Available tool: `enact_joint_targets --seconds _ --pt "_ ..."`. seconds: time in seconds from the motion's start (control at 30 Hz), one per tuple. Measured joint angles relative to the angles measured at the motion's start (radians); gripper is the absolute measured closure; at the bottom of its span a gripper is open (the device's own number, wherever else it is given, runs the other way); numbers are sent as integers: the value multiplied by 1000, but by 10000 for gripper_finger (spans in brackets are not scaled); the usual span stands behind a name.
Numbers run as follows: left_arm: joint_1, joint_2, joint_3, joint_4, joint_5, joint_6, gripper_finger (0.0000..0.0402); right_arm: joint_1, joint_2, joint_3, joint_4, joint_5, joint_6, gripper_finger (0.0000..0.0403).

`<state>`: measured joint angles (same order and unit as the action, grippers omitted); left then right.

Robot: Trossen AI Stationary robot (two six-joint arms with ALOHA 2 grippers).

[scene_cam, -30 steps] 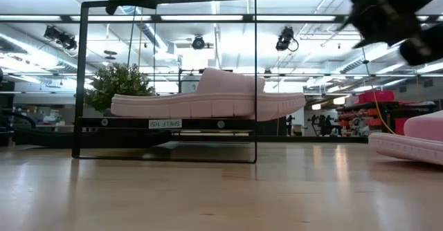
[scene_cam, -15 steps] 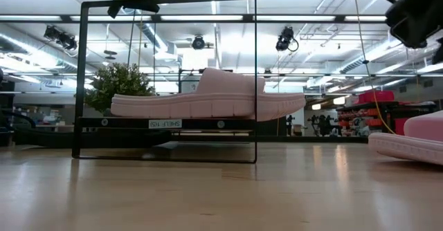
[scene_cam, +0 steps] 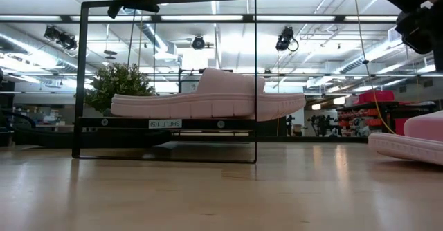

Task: Pick and place slides into the shelf
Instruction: Put the pink slide on the shelf

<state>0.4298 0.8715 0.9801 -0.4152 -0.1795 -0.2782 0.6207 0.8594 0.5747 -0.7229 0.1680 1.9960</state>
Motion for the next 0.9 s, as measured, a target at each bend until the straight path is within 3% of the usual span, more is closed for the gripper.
enact_joint_targets --seconds 0.33,0.53,0.9 --pt "0 0 0 0 0 -34 390 0 113 0 48 -14 -25 249" --pt "0 0 0 -1 0 -78 380 0 156 0 51 -81 -25 236" --pt "0 0 0 -1 0 -78 381 0 221 0 56 -77 28 228"
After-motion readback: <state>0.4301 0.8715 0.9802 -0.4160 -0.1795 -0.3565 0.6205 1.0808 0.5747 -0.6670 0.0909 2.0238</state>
